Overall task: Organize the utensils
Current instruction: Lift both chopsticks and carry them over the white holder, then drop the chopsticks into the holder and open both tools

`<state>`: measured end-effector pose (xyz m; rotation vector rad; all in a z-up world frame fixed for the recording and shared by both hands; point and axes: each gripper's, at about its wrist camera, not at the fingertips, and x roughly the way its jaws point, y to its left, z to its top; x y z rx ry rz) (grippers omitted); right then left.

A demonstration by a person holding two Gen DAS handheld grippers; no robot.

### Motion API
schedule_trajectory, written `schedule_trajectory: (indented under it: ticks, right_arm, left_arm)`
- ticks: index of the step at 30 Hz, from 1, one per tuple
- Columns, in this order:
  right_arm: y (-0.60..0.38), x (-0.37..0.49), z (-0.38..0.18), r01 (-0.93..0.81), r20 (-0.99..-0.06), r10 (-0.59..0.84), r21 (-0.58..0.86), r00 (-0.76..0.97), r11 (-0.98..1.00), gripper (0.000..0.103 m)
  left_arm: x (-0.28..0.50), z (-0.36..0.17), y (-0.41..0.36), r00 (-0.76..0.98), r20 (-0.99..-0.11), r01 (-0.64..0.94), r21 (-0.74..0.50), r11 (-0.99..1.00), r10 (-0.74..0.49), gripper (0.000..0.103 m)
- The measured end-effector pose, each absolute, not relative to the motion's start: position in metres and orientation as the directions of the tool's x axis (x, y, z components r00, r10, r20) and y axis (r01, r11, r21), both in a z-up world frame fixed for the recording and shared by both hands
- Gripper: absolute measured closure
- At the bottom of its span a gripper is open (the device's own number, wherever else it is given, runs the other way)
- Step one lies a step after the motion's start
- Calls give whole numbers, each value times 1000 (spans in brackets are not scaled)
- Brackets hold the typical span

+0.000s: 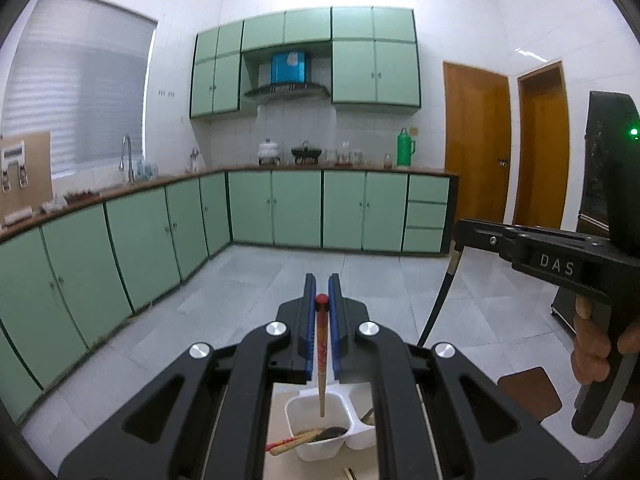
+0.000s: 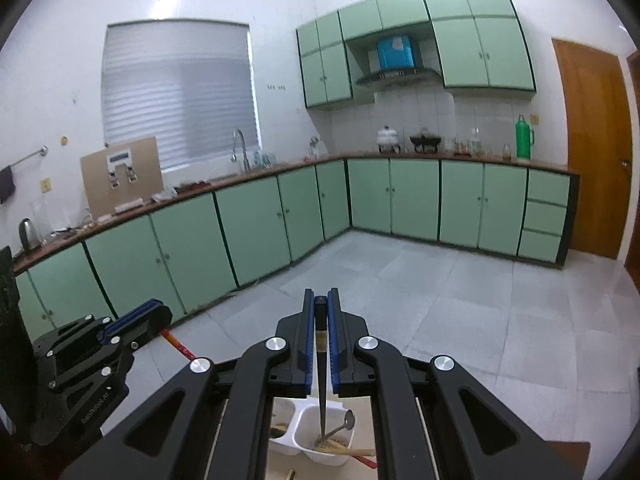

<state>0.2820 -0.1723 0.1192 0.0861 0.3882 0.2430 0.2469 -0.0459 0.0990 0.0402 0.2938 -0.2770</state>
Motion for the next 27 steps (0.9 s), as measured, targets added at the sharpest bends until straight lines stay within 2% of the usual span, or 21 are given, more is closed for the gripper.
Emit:
schedule_trajectory:
  ticks: [13,16,18,20,24,26,27]
  right_arm:
    - [-162,312,50,-205,-492,232,108,839,973,97]
    - [-167,310,46,-193,-497,224,115,839,975,94]
    - [-171,308,46,-184,-498,220,120,839,976,90]
    - [-177,303,48,-172,-492,213,127,844,977,73]
    - [-188,288,53,-148,-476,193,131,858,980,61]
    - [-195,277,55,-134,-467,189,149,864,980,48]
    - [-198,273,56,-131,-463,189,154,866,979,46]
  left_arm:
    - [294,31,-35,861,-448,265,-8,964,-241,97]
    - [295,28,-29,857,-458,264,-5,964,-237,91]
    - [296,30,-26,858,-457,261,-8,965,-236,84]
    - [288,33,-22,863,-448,258,-11,966,-235,77]
    - [274,41,-15,872,-430,255,-10,967,-234,64]
    - [258,44,-10,875,-418,257,-26,966,-244,59]
    - [254,44,-10,875,-415,259,-28,965,-247,57]
